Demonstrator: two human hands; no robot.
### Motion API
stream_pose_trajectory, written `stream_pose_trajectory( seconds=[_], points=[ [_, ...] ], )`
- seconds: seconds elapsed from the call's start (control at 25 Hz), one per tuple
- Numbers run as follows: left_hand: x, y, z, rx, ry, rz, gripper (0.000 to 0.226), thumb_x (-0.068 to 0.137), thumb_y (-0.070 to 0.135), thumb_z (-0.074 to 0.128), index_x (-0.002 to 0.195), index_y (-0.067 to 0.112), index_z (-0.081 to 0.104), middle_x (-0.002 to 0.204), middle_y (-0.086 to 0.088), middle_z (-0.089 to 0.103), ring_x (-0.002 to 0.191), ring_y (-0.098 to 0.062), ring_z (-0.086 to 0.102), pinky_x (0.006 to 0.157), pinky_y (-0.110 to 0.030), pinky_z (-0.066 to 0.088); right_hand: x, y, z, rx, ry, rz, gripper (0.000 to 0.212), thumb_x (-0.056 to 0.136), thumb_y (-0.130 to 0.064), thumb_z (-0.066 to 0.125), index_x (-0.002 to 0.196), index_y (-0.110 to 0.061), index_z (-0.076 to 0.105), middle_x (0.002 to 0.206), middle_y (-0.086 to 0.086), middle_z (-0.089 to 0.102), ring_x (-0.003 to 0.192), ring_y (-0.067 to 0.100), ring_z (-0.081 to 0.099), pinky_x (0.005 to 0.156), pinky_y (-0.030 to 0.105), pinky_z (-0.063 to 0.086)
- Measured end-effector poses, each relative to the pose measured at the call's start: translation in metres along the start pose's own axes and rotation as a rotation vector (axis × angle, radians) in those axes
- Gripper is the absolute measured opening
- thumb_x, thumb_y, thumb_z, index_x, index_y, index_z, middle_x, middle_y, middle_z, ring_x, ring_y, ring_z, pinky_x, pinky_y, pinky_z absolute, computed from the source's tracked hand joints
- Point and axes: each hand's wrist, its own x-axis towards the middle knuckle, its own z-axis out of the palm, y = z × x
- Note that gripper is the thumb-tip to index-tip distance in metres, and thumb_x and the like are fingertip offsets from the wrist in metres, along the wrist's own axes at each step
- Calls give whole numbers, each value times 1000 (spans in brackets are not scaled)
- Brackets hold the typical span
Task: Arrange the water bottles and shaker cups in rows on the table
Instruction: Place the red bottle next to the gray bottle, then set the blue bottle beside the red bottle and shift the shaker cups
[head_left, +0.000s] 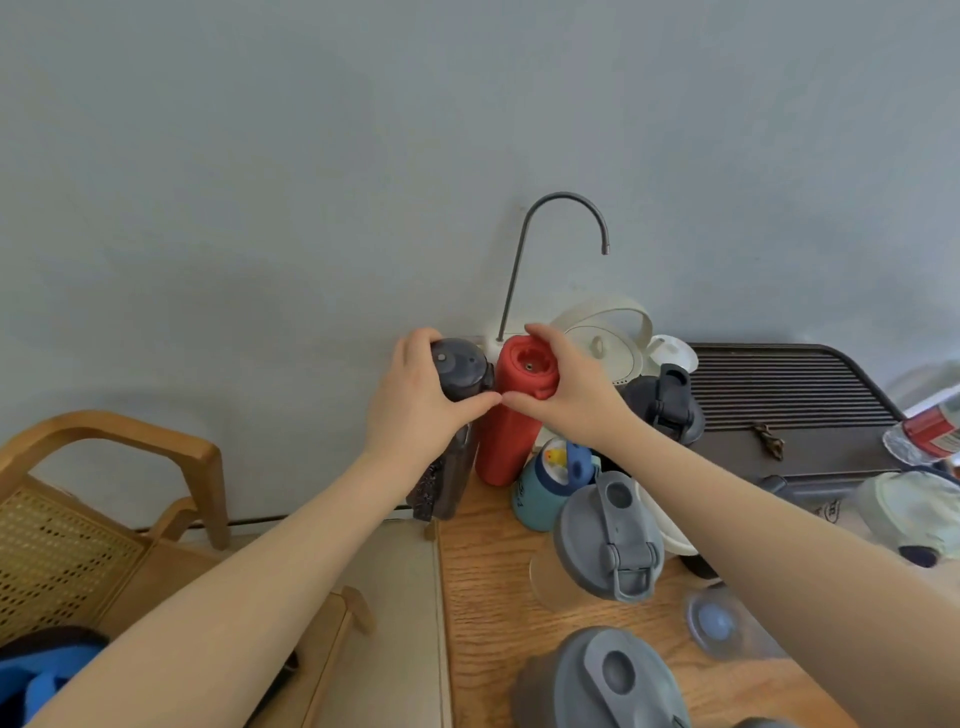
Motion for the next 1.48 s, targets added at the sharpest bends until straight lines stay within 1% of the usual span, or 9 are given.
stream_pose_trajectory(
  seconds=[0.16,0.24,0.36,0.52,0.72,0.96,1.08,1.24,1.48],
  points=[
    [-8,-10,-1,-278,-124,-77,84,64,27,82,130,19,30,131,-1,43,120,-17,44,97,-25,37,-4,12,3,-55,-90,-8,78,73,-29,75,137,-15,34,129,6,53,117,21,52,100,31,40],
    [-15,-12,-2,-462,-221,-147,84,68,15,79,130,28,24,127,7,41,117,-9,43,98,-25,38,-8,13,5,-48,-127,-17,79,73,-28,75,138,-16,32,130,5,52,118,19,51,100,30,40],
    [-22,-20,-3,-409,-351,-177,88,74,6,72,139,24,15,123,11,39,116,-6,40,90,-21,33,-8,12,6,15,-123,18,83,72,-24,77,139,-16,28,128,4,52,114,16,51,100,30,41],
    [-28,-34,0,-268,-400,-167,78,74,12,73,136,18,27,122,6,48,118,-15,49,89,-24,35,-8,26,-1,121,-271,170,114,68,-21,80,147,-14,-3,137,4,44,126,16,42,111,34,32],
    [-39,-36,10,-246,-309,-231,80,72,22,76,136,19,29,133,0,50,116,-17,52,89,-25,39,-19,53,-16,-228,-618,377,80,74,-37,73,139,-10,34,143,9,42,129,25,42,107,37,36],
    [-46,-33,20,-230,-269,-291,84,74,23,74,141,21,23,134,-2,51,122,-22,50,89,-25,37,-4,56,3,-505,-796,222,82,71,-43,75,136,-15,33,140,8,46,125,28,47,101,39,42],
    [-49,-30,24,-237,-247,-306,83,75,25,73,141,23,22,140,-3,46,125,-23,47,94,-29,39,-4,62,2,-620,-709,125,68,69,-45,74,122,-13,45,121,12,57,107,31,55,86,41,49],
    [-52,-28,28,-246,-219,-354,87,75,28,73,142,26,18,146,-7,37,128,-28,44,101,-41,40,-12,53,-23,-527,-519,124,55,66,-35,71,113,-12,51,106,11,63,92,29,60,80,41,52],
    [-52,-24,33,-247,-180,-387,83,75,26,73,141,23,22,143,-8,41,126,-27,45,95,-37,42,-36,3,-113,-413,-228,36,54,71,-32,71,119,-17,51,102,0,55,93,21,52,76,30,40]
  ],
)
